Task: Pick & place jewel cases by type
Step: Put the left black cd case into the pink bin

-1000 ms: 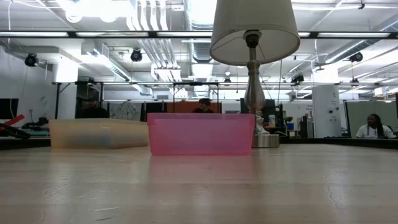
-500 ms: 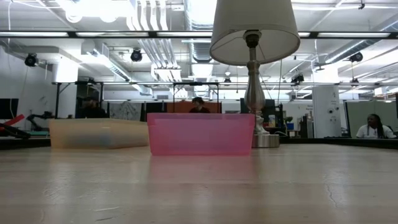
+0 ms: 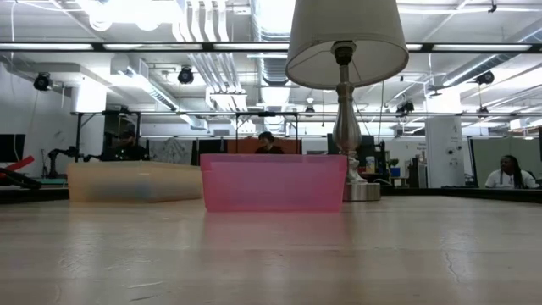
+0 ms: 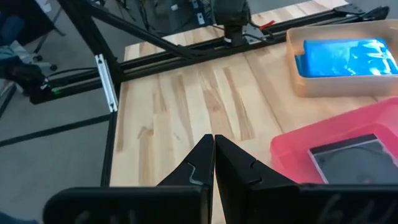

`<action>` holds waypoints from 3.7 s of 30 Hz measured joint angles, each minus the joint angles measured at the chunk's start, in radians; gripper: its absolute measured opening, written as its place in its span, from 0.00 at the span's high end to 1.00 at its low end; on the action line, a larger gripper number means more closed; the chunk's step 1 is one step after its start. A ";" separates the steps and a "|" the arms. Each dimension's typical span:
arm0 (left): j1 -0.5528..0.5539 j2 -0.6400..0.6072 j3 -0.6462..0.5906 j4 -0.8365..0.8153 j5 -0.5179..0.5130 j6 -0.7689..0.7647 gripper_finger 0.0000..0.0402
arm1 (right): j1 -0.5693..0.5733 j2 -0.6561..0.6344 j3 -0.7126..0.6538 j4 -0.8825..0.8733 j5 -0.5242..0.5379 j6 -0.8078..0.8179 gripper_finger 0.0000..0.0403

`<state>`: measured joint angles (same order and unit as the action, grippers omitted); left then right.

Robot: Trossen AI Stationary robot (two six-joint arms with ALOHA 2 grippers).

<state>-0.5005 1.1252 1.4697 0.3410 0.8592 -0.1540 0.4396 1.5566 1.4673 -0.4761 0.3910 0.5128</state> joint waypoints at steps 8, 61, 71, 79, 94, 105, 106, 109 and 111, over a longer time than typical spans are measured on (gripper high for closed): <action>-0.025 0.104 0.048 0.034 0.122 0.071 0.97 | -0.010 0.000 0.000 0.000 -0.034 -0.009 0.98; -0.026 0.034 0.114 -0.533 -1.339 -0.092 0.97 | -0.022 -0.082 0.000 0.013 -0.074 -0.047 0.98; -0.025 0.029 0.114 -0.660 -1.465 -0.337 0.97 | 0.069 -0.160 0.000 0.016 -0.074 -0.051 0.98; -0.002 0.030 0.086 -0.987 -1.594 -0.625 0.97 | 0.184 -0.199 0.001 0.018 0.049 -0.054 0.98; 0.165 -0.011 -0.256 -0.935 -1.511 -0.986 0.97 | 0.228 -0.206 0.000 0.005 0.138 -0.053 0.98; 0.377 -0.144 -0.601 -0.559 -1.264 -1.033 0.97 | 0.228 -0.206 -0.002 -0.018 0.170 -0.053 0.98; 0.400 -0.147 -0.619 -0.535 -1.226 -1.034 0.97 | 0.228 -0.206 -0.002 -0.018 0.170 -0.053 0.98; 0.461 -0.148 -0.643 -0.493 -1.141 -1.030 0.97 | 0.228 -0.206 -0.002 -0.018 0.171 -0.053 0.98; 0.492 -0.148 -0.644 -0.492 -1.114 -1.015 0.97 | 0.228 -0.206 -0.002 -0.018 0.179 -0.052 0.98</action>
<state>-0.0088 0.9775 0.8257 -0.1509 -0.2543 -1.1693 0.6674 1.3510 1.4658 -0.4942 0.5697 0.4603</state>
